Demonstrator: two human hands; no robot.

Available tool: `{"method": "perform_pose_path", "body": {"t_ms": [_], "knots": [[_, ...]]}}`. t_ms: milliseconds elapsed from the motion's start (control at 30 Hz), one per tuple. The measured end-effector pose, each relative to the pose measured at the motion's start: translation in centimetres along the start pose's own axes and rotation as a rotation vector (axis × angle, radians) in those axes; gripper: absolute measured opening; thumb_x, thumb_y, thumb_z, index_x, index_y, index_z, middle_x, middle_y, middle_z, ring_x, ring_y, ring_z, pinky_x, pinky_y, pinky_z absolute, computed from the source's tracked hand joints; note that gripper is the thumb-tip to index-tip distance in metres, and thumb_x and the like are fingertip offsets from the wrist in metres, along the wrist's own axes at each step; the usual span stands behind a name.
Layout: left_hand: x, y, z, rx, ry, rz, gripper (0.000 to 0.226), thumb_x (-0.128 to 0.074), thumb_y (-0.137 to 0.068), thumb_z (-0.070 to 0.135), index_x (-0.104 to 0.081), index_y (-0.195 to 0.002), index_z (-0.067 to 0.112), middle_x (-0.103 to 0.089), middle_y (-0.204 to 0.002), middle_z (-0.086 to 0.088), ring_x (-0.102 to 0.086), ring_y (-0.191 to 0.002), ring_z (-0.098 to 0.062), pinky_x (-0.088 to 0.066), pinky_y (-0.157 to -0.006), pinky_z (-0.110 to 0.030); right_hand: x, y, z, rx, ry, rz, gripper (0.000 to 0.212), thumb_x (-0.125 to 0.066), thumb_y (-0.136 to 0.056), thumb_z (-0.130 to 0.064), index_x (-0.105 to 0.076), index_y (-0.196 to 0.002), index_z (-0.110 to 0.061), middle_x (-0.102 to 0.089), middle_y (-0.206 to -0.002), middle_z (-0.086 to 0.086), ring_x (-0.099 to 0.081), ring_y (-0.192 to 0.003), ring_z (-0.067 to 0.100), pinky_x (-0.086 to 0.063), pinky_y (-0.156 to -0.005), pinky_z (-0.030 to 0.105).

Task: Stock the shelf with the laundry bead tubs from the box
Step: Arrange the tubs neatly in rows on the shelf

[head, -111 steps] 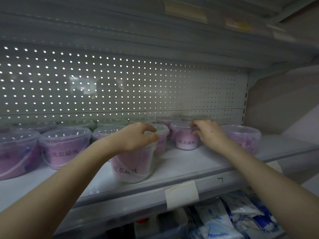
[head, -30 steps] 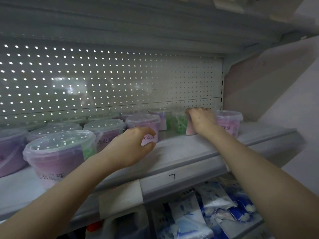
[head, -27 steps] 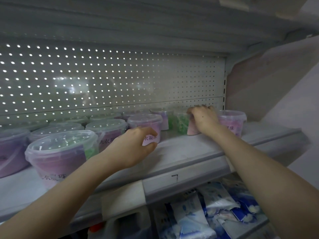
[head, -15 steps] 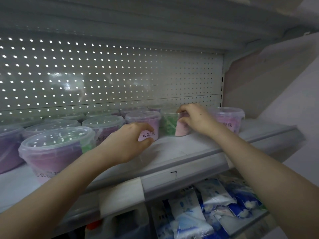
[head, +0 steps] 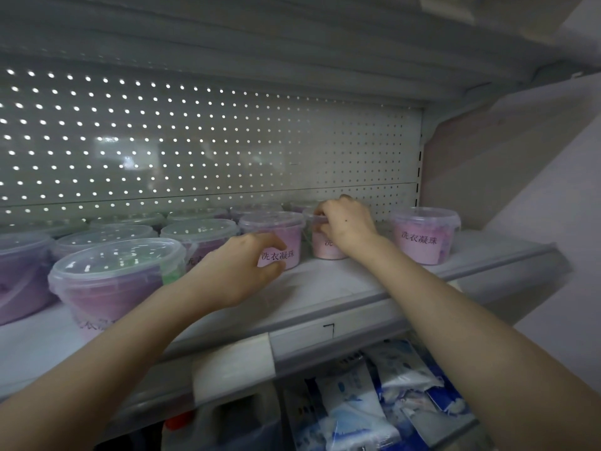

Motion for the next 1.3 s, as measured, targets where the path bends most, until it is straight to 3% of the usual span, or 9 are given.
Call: {"method": "perform_pose_path", "body": {"t_ms": [133, 300, 567, 733, 1000, 1167, 1233, 1300], "knots": [[0.1, 0.3, 0.4, -0.012, 0.005, 0.004, 0.038, -0.053, -0.090, 0.038, -0.053, -0.126, 0.029, -0.054, -0.134, 0.006, -0.047, -0.127, -0.016, -0.039, -0.103, -0.041, 0.3, 0.7, 1.5, 0.007, -0.210, -0.023, 0.035, -0.063, -0.086, -0.016, -0.062, -0.121, -0.015, -0.064, -0.120, 0.010, -0.058, -0.112, 0.029, -0.048, -0.094, 0.040], [-0.1, 0.6, 1.8, -0.027, 0.010, -0.003, 0.038, -0.052, -0.090, 0.038, -0.054, -0.126, 0.027, -0.056, -0.132, 0.004, -0.053, -0.118, -0.018, -0.043, -0.097, -0.036, 1.5, 3.2, 4.2, 0.020, -0.227, -0.014, 0.040, -0.064, -0.086, -0.017, -0.059, -0.126, -0.015, -0.061, -0.128, 0.004, -0.054, -0.121, 0.023, -0.042, -0.103, 0.038], [-1.1, 0.3, 4.9, -0.073, 0.025, -0.026, 0.039, -0.051, -0.091, 0.037, -0.053, -0.128, 0.026, -0.055, -0.133, 0.002, -0.050, -0.123, -0.018, -0.042, -0.101, -0.040, 4.2, 6.5, 11.1, -0.136, -0.046, 0.104, 0.038, -0.065, -0.086, -0.025, -0.061, -0.122, -0.016, -0.061, -0.124, 0.009, -0.054, -0.116, 0.028, -0.044, -0.096, 0.037], [-2.5, 0.4, 6.8, -0.078, 0.007, -0.037, 0.039, -0.047, -0.093, 0.040, -0.049, -0.131, 0.029, -0.049, -0.138, 0.006, -0.046, -0.127, -0.016, -0.040, -0.102, -0.039, 5.0, 7.9, 13.4, -0.199, 0.152, 0.105, 0.038, -0.061, -0.088, -0.028, -0.059, -0.125, -0.022, -0.059, -0.119, 0.007, -0.047, -0.114, 0.030, -0.038, -0.092, 0.037], [-4.6, 0.7, 8.1, -0.091, -0.100, 0.004, 0.041, -0.037, -0.096, 0.047, -0.046, -0.131, 0.029, -0.046, -0.138, 0.007, -0.047, -0.124, -0.018, -0.035, -0.101, -0.035, 3.0, 6.9, 14.5, -0.201, -0.026, 0.119, 0.032, -0.061, -0.087, -0.015, -0.058, -0.118, -0.011, -0.062, -0.117, 0.015, -0.056, -0.108, 0.035, -0.046, -0.088, 0.039], [-4.6, 0.2, 7.8, -0.058, -0.170, 0.051, 0.042, -0.035, -0.096, 0.048, -0.044, -0.132, 0.029, -0.048, -0.135, 0.005, -0.047, -0.121, -0.020, -0.033, -0.099, -0.035, 2.4, 5.2, 14.4, -0.266, -0.122, 0.014, 0.045, -0.069, -0.083, -0.038, -0.056, -0.107, -0.003, -0.063, -0.108, 0.019, -0.057, -0.104, 0.036, -0.046, -0.080, 0.040], [-4.4, 0.0, 7.8, -0.053, -0.190, 0.063, 0.042, -0.034, -0.096, 0.048, -0.044, -0.132, 0.028, -0.049, -0.133, 0.003, -0.048, -0.120, -0.022, -0.033, -0.099, -0.035, 2.4, 4.2, 14.4, -0.290, -0.089, -0.022, 0.043, -0.069, -0.081, -0.041, -0.058, -0.099, -0.003, -0.063, -0.104, 0.018, -0.057, -0.099, 0.035, -0.044, -0.072, 0.036], [-4.3, -0.1, 7.7, -0.047, -0.200, 0.060, 0.041, -0.034, -0.097, 0.048, -0.044, -0.131, 0.028, -0.049, -0.132, 0.003, -0.048, -0.119, -0.022, -0.033, -0.099, -0.035, 2.4, 3.3, 14.1, -0.243, 0.028, -0.036, 0.039, -0.069, -0.081, -0.039, -0.064, -0.100, -0.005, -0.061, -0.106, 0.016, -0.056, -0.101, 0.033, -0.042, -0.075, 0.034]]}}
Point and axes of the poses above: each hand's wrist, its own y-axis away from the middle knuckle, its own x-axis out of the back of the hand, z = x × y, the point moved 5 cm from there along -y, towards the middle knuckle
